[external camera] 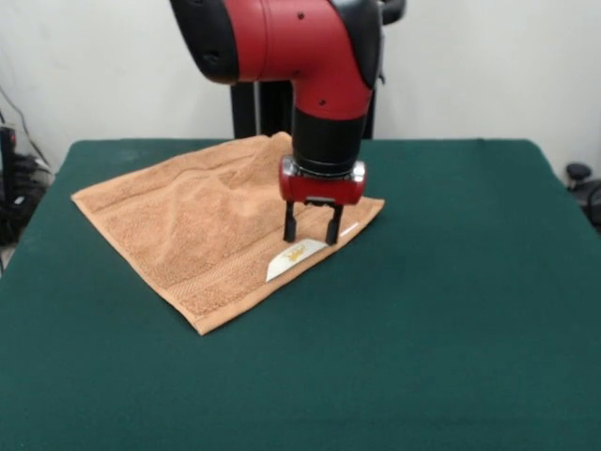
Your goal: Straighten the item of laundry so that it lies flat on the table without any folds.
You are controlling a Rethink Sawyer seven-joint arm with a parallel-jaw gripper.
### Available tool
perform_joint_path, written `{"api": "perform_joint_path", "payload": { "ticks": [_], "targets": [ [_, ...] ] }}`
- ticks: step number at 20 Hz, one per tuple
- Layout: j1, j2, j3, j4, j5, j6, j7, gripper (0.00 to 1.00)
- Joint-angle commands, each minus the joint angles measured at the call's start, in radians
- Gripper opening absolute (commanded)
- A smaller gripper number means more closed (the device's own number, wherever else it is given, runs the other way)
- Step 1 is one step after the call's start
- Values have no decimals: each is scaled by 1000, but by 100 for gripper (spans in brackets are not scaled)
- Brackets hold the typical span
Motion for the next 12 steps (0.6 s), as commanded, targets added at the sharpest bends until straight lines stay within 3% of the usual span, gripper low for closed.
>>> {"api": "perform_joint_path", "payload": {
  "ticks": [1, 7, 12],
  "targets": [
    [21, 176, 15, -127, 17, -91, 94, 100],
    [43, 209, 10, -172, 38, -103, 104, 100],
    [68, 246, 33, -275, 83, -59, 92, 100]
  ]
}}
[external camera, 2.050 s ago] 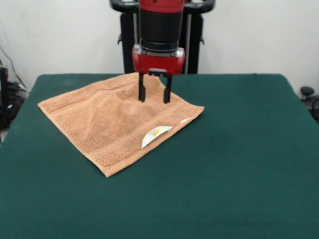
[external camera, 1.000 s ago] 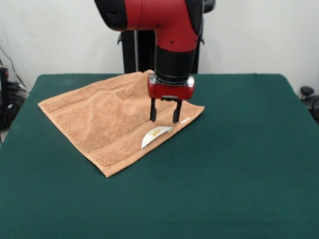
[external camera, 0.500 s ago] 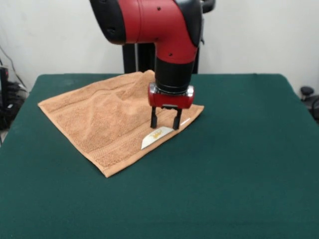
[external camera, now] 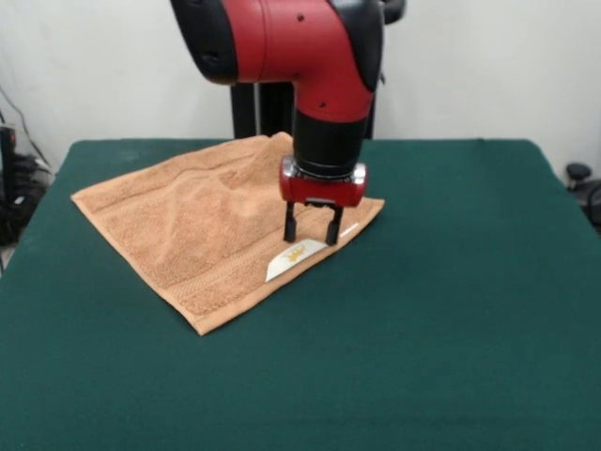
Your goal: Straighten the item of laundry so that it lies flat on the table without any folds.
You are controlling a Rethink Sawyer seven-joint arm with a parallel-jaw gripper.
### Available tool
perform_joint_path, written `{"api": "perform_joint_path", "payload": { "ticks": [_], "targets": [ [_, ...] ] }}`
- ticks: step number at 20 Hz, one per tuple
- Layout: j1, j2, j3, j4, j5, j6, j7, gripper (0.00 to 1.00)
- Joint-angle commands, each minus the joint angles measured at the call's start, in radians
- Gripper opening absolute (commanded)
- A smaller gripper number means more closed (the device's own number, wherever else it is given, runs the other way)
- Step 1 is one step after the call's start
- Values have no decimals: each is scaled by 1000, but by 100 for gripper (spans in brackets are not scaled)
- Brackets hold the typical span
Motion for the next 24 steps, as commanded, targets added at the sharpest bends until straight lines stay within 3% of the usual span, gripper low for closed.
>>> {"api": "perform_joint_path", "payload": {
  "ticks": [1, 7, 24],
  "targets": [
    [49, 248, 63, -279, 49, -68, 88, 100],
    [66, 287, 69, -364, 69, -50, 80, 100],
    [78, 289, 83, -404, 57, -21, 81, 100]
  ]
}}
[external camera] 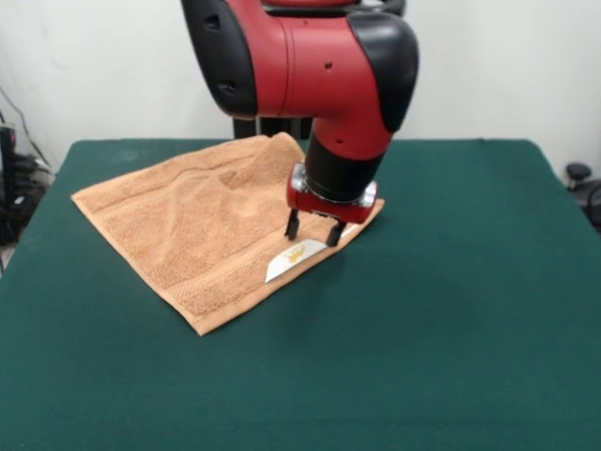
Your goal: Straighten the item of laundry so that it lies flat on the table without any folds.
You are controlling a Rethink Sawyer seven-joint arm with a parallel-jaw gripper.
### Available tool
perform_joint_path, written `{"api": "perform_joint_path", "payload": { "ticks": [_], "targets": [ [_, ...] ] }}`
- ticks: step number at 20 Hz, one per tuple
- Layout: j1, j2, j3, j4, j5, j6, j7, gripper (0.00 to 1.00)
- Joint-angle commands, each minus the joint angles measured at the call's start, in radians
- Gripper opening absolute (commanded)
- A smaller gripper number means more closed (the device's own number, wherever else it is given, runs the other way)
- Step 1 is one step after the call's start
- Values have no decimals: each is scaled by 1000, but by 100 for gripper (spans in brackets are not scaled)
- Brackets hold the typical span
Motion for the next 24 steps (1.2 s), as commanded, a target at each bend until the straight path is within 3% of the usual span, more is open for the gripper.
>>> {"api": "perform_joint_path", "payload": {
  "ticks": [1, 24],
  "targets": [
    [13, 214, 94, -208, -48, -394, 79, 100],
    [9, 222, 142, -273, -50, -304, 11, 100]
  ]
}}
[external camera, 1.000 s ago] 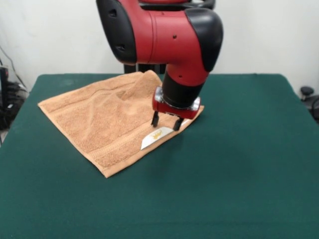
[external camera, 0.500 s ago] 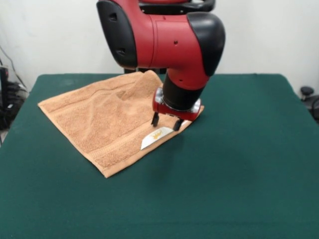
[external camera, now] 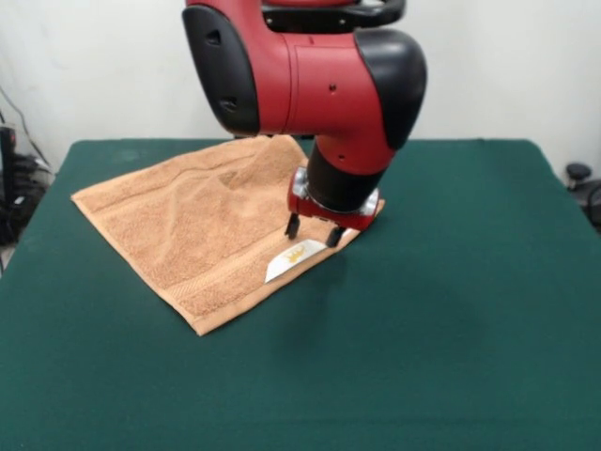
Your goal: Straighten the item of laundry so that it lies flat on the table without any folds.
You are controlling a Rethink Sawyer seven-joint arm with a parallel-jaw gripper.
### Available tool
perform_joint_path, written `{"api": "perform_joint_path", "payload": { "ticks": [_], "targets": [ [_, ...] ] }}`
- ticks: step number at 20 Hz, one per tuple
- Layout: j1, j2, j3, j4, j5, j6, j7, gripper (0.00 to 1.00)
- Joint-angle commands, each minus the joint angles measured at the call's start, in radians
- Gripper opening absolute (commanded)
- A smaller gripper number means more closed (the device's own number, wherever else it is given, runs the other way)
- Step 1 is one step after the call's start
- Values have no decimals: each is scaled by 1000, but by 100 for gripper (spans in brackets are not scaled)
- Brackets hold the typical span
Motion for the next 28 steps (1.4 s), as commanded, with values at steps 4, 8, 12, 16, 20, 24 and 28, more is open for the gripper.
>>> {"api": "perform_joint_path", "payload": {
  "ticks": [4, 8, 12, 16, 20, 24, 28],
  "targets": [
    [23, 173, 106, -196, -78, -465, 64, 100],
    [44, 149, 69, -188, -85, -480, 126, 100],
    [57, 137, 46, -178, -84, -483, 158, 100],
    [51, 146, 54, -193, -81, -484, 131, 100],
    [42, 183, 83, -251, -71, -471, 92, 100],
    [43, 202, 102, -291, -65, -450, 73, 100],
    [48, 219, 116, -322, -64, -446, 69, 100]
  ]
}}
